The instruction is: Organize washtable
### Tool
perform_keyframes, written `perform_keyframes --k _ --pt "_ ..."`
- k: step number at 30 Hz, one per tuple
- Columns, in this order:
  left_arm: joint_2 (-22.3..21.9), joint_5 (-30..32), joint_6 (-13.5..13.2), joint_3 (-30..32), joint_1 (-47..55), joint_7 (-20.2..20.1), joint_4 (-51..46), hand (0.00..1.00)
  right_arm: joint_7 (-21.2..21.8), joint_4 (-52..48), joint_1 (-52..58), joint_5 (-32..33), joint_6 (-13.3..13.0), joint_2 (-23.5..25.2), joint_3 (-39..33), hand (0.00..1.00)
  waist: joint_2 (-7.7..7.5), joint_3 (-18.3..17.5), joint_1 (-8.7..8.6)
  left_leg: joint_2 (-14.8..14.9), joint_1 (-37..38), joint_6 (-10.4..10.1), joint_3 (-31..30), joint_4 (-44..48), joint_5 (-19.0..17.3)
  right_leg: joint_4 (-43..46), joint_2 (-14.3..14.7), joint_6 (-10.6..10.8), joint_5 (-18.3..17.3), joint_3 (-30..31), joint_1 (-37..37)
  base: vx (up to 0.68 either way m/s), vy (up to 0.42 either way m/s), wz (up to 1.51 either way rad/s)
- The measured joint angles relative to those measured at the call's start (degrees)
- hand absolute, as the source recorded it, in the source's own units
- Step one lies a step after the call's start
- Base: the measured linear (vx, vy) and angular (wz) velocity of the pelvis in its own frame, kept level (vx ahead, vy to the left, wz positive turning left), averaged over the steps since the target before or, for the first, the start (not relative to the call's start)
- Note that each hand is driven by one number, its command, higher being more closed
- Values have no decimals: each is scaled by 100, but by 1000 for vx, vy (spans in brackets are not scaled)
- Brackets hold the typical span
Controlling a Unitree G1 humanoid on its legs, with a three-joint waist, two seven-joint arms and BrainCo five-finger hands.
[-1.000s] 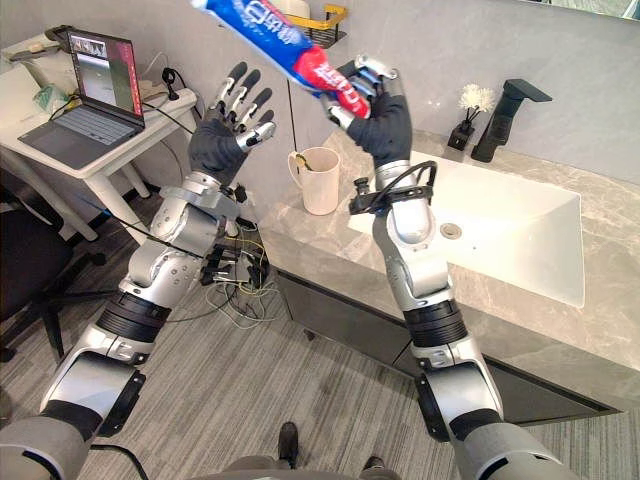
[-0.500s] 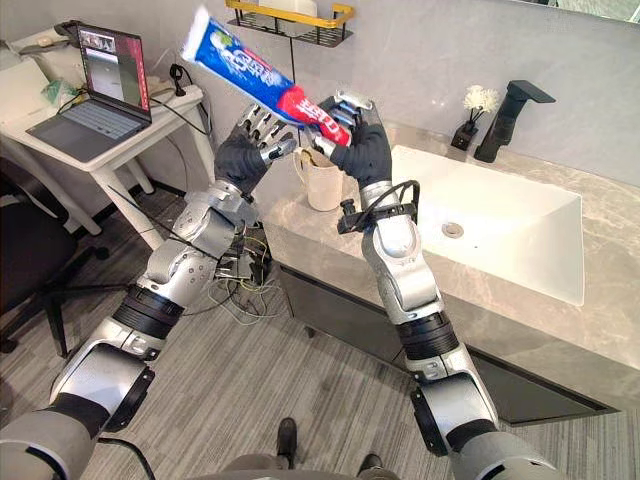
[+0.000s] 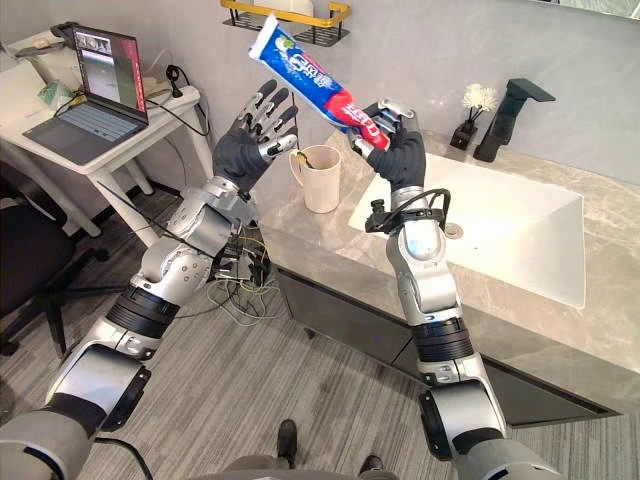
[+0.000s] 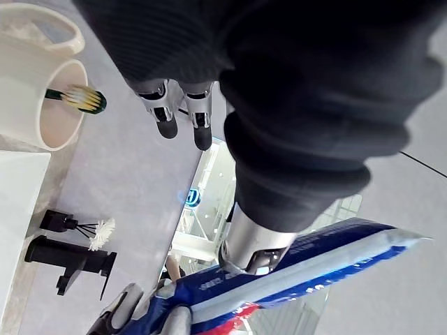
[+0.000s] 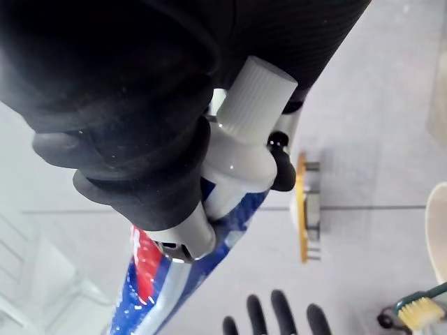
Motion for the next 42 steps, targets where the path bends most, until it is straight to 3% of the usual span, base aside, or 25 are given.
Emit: perform_keyframes --k 4,13,22,30,42 --pt "1 -224 12 11 150 -3 -182 0 -2 12 143 -1 5 11 -22 100 84 -52 -1 -7 17 0 -3 -34 0 9 -11 2 -3 3 8 -18 10 0" --pt "-30 -336 91 -84 558 -1 -499 0 -4 11 146 -3 7 75 -41 100 88 -55 -6 -16 18 -1 -28 -33 3 -11 -13 5 0 -53 32 7 1 2" --pt "-390 -316 163 -231 558 56 -709 0 44 -12 196 93 7 472 -14 100 88 -55 -11 -19 20 -3 -51 -5 3 -25 -9 5 0 -96 59 4 0 3" --pt "-587 -306 162 -232 555 148 -701 0 425 -83 721 175 59 576 401 100 87 -55 -15 -15 20 -6 -22 -33 0 -46 -6 5 0 -92 55 0 0 0" --pt "-503 -306 161 -31 553 169 -618 0 782 -85 1253 290 96 657 579 100 81 -59 -20 -9 -36 -6 3 -7 0 -43 -4 4 3 -84 -20 0 0 -1"
